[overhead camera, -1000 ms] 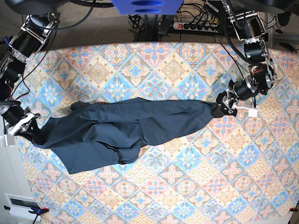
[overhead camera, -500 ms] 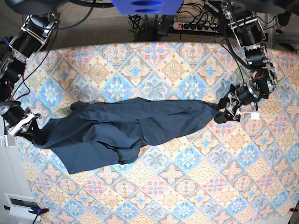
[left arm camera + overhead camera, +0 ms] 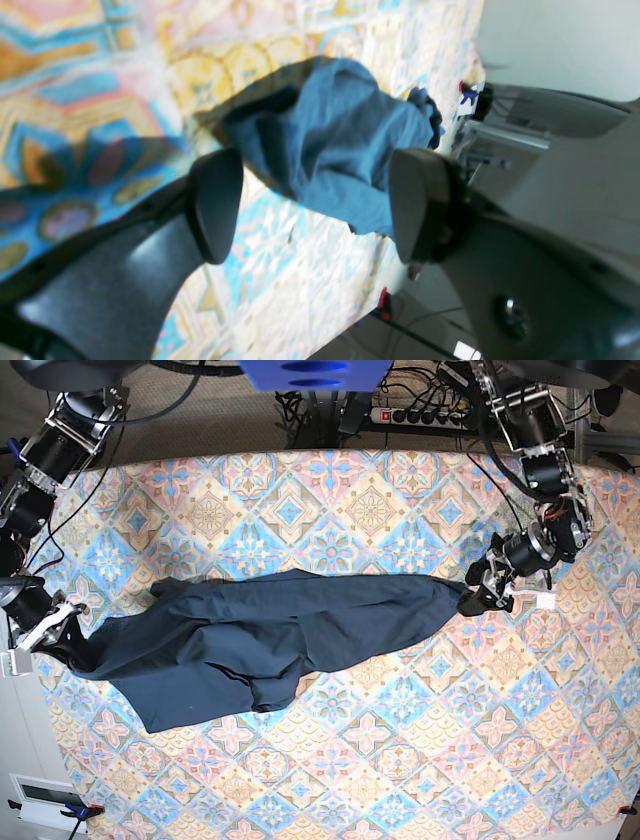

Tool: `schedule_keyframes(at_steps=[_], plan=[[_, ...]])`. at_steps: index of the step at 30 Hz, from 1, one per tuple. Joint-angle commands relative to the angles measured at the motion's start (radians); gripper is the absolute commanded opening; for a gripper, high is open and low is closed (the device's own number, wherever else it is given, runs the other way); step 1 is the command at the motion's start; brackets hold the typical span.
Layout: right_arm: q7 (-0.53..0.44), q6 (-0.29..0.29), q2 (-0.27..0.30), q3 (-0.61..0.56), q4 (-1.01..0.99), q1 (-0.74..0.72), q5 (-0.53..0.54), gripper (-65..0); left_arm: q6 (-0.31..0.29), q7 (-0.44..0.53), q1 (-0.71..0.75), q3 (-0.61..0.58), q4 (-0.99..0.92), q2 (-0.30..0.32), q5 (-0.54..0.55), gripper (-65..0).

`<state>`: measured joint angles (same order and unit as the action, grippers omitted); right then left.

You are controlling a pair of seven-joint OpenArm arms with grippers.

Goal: Layout the t-shirt on the table in an organized manner, then fold the t-shirt properly
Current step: 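Hold the shirt taut between both grippers on the table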

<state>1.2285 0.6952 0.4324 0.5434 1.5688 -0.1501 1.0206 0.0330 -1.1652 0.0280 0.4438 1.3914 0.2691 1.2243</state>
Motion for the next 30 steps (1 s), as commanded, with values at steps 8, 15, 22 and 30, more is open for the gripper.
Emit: schedule_keyframes(at_steps=[8, 15, 22, 30], plan=[[-0.026, 0.003, 0.023, 0.002, 0.018, -0.021, 0.022, -64.2, -0.005, 0.008, -0.056, -0.001, -0.010, -0.021, -0.005, -20.5], [-0.026, 0.003, 0.023, 0.005, 0.018, -0.021, 0.022, -64.2, -0.005, 0.008, -0.084, -0.001, -0.096, -0.031, -0.028, -20.5], [-0.026, 0.003, 0.023, 0.007, 0.018, -0.021, 0.023, -64.2, -0.003, 0.008, -0.086, -0.003, -0.102, -0.031, -0.038, -29.2], [-0.026, 0.003, 0.026, 0.008, 0.020, -0.021, 0.025, -64.2, -0.003, 0.032, -0.129, -0.003, -0.266, -0.043, -0.084, -42.4]])
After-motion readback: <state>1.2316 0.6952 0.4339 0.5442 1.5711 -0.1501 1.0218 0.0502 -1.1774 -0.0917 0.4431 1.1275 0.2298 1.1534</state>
